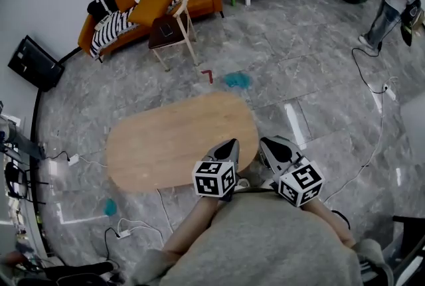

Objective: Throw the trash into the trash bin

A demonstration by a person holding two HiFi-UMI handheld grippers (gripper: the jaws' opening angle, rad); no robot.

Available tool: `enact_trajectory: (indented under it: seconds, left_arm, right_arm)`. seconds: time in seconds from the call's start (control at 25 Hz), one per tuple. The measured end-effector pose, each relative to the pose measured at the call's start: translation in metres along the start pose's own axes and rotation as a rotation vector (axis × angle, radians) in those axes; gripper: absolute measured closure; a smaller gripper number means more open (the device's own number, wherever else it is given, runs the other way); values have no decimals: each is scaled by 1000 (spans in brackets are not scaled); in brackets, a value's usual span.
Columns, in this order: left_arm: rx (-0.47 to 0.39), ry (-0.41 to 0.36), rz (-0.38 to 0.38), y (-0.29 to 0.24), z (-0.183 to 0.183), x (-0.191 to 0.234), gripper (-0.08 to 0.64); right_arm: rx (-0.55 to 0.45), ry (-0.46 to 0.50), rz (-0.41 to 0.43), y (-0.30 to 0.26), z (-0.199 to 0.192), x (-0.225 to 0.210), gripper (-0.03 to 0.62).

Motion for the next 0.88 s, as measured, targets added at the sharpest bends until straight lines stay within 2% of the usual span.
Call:
enact_trajectory:
  seconds: [0.88]
  left_arm:
    - [-11, 10, -54, -9, 0, 0, 549]
  right_arm:
    - [29, -30, 11, -8, -8, -4, 584]
Point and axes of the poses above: the fingertips, and each gripper's own axes: y backward along the fingers, x to its left, z out of its top, the point moved 4 cm from there along y, backward along the fingers, and after that the axes turned 10 degrees about -z, right-handed, at the moved point
